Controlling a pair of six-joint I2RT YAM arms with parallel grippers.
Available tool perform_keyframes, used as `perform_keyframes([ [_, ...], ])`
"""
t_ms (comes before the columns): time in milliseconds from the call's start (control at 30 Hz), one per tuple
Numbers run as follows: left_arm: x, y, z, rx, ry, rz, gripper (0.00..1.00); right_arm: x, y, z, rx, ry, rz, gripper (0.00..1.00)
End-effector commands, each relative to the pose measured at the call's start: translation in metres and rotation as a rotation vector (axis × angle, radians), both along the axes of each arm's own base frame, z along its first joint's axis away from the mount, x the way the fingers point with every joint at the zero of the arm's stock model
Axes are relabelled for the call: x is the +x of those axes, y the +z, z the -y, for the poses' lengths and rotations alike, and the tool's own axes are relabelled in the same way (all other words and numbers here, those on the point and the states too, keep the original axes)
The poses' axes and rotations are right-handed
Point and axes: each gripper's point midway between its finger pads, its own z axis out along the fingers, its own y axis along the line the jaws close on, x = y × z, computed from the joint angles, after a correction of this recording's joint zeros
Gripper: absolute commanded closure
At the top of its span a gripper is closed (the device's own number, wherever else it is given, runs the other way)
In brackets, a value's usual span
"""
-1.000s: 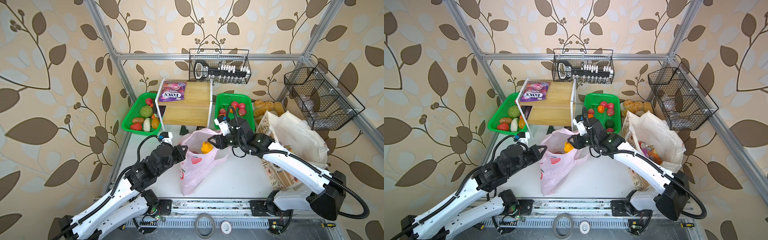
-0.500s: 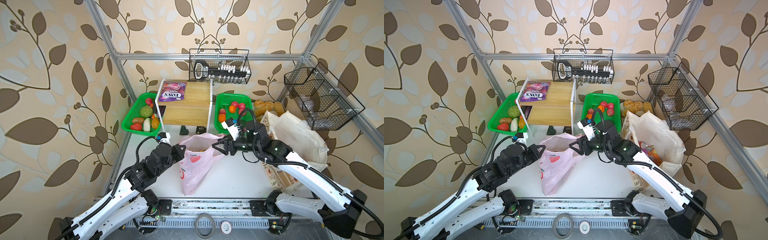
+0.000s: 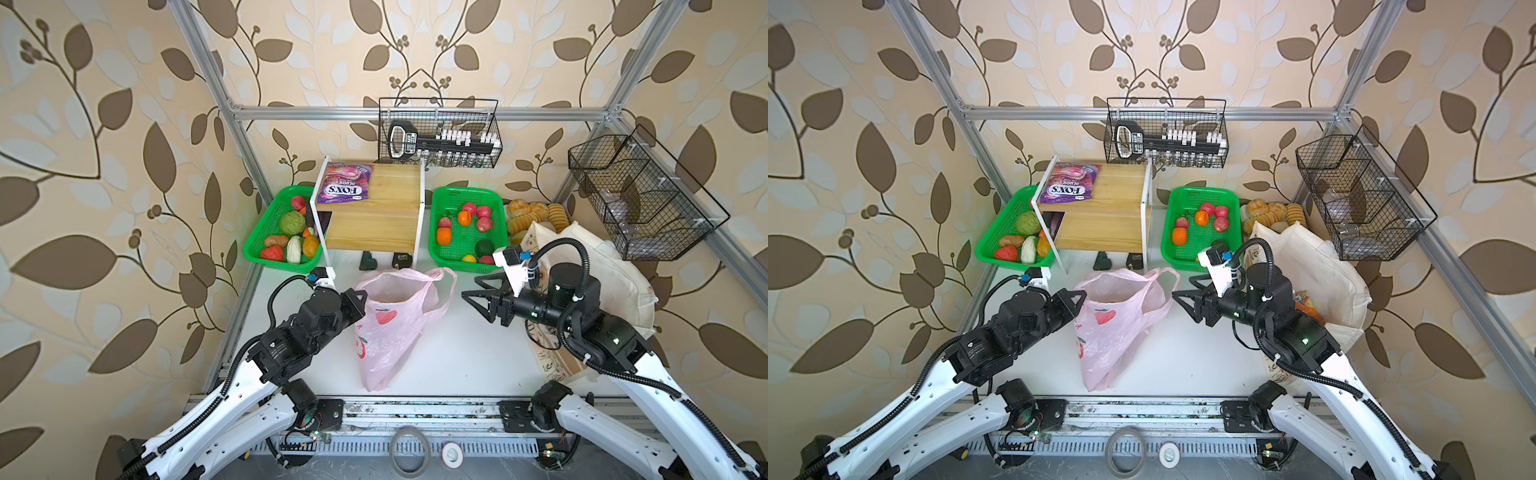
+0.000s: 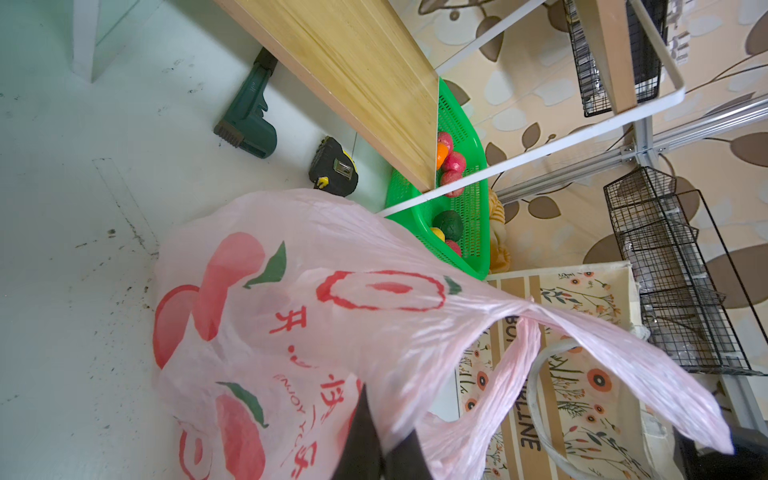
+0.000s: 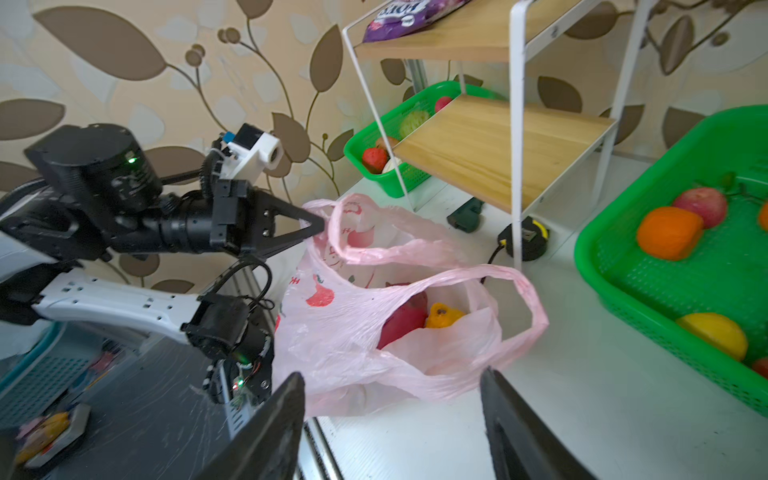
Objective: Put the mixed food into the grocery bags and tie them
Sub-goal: 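Move the right gripper back into the green basket above the orange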
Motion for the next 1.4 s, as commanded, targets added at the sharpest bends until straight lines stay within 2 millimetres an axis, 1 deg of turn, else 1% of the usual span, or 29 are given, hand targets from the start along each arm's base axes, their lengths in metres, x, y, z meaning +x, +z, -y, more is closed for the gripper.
perform_keyframes([
  [0,0.003,0.004,-0.011,0.000,0.053,0.021,1.00,0.040,-0.007,0.031,-0.063,-0.267,0.007,0.33],
  [100,0.001,0.004,-0.016,0.004,0.066,0.028,1.00,0.068,-0.020,0.047,-0.104,-0.408,-0.044,0.34],
  [133,0.000,0.005,-0.018,0.005,0.071,0.031,1.00,0.078,-0.028,0.050,-0.119,-0.445,-0.074,0.34],
  [267,0.000,0.005,-0.020,0.007,0.078,0.043,1.00,0.117,-0.060,0.054,-0.155,-0.517,-0.199,0.35],
  [400,0.001,0.006,-0.017,0.018,0.058,0.055,1.00,0.156,-0.094,0.043,-0.191,-0.521,-0.284,0.36],
  [500,0.003,0.006,-0.009,0.024,0.022,0.059,1.00,0.188,-0.119,0.036,-0.213,-0.534,-0.324,0.34],
  [567,0.003,0.006,-0.003,0.028,-0.006,0.056,1.00,0.207,-0.140,0.035,-0.213,-0.550,-0.375,0.33],
  [600,0.004,0.004,-0.001,0.036,-0.017,0.051,1.00,0.220,-0.141,0.033,-0.201,-0.561,-0.379,0.33],
  [633,0.004,0.005,0.001,0.041,-0.027,0.049,1.00,0.231,-0.149,0.031,-0.200,-0.563,-0.389,0.33],
  [833,0.006,0.003,0.004,0.067,-0.041,0.049,1.00,0.282,-0.179,0.020,-0.211,-0.570,-0.423,0.31],
  [1033,0.007,0.001,0.003,0.089,-0.042,0.049,1.00,0.320,-0.208,0.025,-0.227,-0.626,-0.464,0.30],
  [1100,0.008,0.000,0.002,0.092,-0.040,0.046,1.00,0.328,-0.214,0.026,-0.233,-0.626,-0.469,0.30],
  [1167,0.008,0.001,0.002,0.092,-0.038,0.045,1.00,0.337,-0.219,0.022,-0.243,-0.608,-0.467,0.30],
  [1300,0.010,0.001,0.003,0.111,-0.050,0.050,1.00,0.352,-0.236,0.021,-0.281,-0.594,-0.494,0.33],
  [1367,0.010,0.002,0.004,0.113,-0.056,0.052,1.00,0.358,-0.244,0.023,-0.291,-0.593,-0.514,0.35],
])
